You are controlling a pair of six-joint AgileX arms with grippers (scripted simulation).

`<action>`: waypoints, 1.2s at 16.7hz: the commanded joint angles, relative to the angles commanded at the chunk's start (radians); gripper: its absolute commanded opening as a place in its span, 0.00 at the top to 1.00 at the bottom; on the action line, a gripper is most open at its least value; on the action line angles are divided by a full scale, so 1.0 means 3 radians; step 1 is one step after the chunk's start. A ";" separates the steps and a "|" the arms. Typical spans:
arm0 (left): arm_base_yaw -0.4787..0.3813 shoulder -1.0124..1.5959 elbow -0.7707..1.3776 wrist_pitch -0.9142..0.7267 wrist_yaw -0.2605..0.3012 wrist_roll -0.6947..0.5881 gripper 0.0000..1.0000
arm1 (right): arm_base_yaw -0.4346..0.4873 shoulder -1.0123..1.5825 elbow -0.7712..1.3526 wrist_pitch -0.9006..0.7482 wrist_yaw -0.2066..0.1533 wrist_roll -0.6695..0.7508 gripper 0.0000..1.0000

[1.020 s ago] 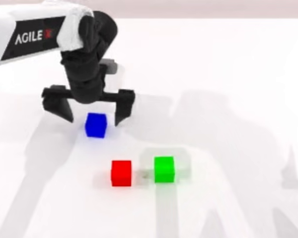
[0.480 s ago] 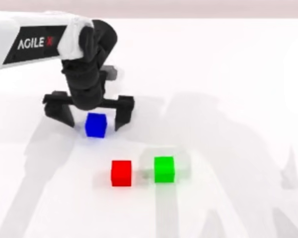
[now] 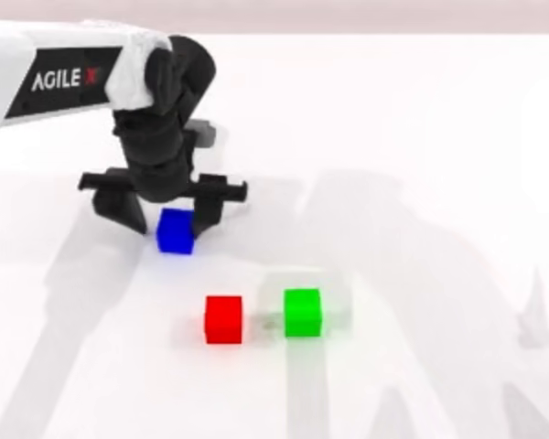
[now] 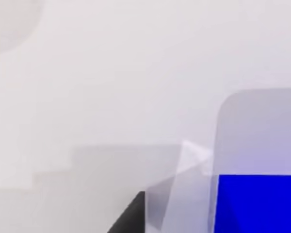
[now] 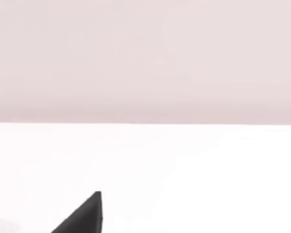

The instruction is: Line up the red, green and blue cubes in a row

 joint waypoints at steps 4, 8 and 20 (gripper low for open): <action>0.0000 0.0000 0.0000 0.0000 0.0000 0.0000 1.00 | 0.0000 0.0000 0.0000 0.0000 0.0000 0.0000 0.00; 0.0000 0.0000 0.0000 0.0000 0.0000 0.0000 1.00 | 0.0000 0.0000 0.0000 0.0000 0.0000 0.0000 0.00; 0.0048 -0.0338 0.0547 -0.0794 -0.0033 0.0018 1.00 | 0.0000 0.0000 0.0000 0.0000 0.0000 0.0000 0.00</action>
